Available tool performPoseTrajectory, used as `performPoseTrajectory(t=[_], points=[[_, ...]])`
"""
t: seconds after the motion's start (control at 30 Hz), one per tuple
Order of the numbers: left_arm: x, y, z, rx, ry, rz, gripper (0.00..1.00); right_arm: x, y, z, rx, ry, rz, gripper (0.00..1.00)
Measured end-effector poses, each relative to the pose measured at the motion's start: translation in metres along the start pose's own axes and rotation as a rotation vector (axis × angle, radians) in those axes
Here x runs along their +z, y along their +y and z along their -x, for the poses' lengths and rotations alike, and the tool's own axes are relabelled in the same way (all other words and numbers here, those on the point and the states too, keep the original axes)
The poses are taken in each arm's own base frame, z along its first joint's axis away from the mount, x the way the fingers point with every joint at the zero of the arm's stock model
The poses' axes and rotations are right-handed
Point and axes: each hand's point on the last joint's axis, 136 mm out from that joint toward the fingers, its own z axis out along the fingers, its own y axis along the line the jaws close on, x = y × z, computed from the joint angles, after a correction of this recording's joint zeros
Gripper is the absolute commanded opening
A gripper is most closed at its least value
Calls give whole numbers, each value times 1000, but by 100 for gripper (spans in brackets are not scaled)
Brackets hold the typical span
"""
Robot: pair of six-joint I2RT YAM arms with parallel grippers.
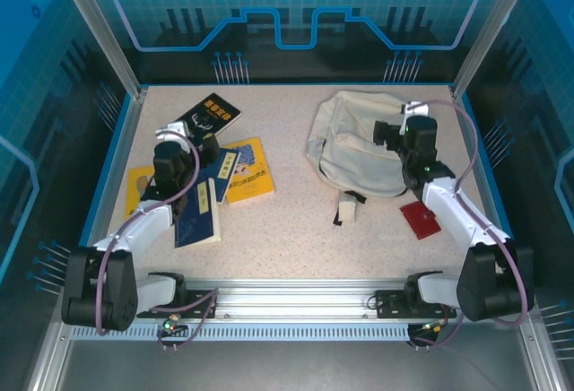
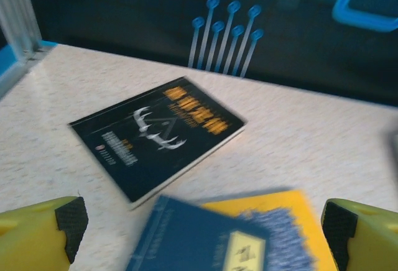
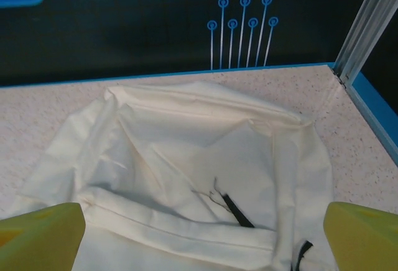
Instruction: Pack the student bag
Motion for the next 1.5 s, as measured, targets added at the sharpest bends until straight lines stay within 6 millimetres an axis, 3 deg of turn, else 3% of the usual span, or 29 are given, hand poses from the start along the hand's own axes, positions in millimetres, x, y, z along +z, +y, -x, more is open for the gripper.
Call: performPoseTrajectory(t=[0.1, 0.2, 0.33, 0.47, 0.73, 0.9, 1.07, 1.17, 1.23, 1.33, 1.5], points=[[-4, -25, 16, -78, 33, -71, 99, 12, 11, 11, 53, 91, 16, 100], [-7, -42, 11, -159, 108, -120, 99, 32, 25, -8, 90, 230, 50, 99], [-7, -55, -13, -258, 226, -155, 99, 56, 45, -67, 125, 475, 95, 96], [-9, -65, -34, -347, 321, -175, 99, 63, 69, -120, 136, 661, 117, 93], [-15, -77, -63, -413, 456, -183, 99, 60, 128, -182, 120, 851, 181, 91], [-18, -80, -77, -426, 521, -181, 99, 56, 171, -185, 120, 867, 240, 90], [-17, -89, -96, -424, 589, -196, 99, 43, 238, -190, 107, 896, 373, 88], [-14, -101, -114, -416, 657, -221, 99, 30, 263, -192, 99, 914, 443, 88], [-12, -112, -125, -419, 708, -246, 95, 25, 266, -193, 101, 931, 463, 89], [-2, -128, -137, -436, 771, -276, 87, 17, 255, -186, 115, 928, 459, 90], [25, -159, -147, -477, 843, -317, 65, -2, 221, -150, 157, 854, 439, 90]])
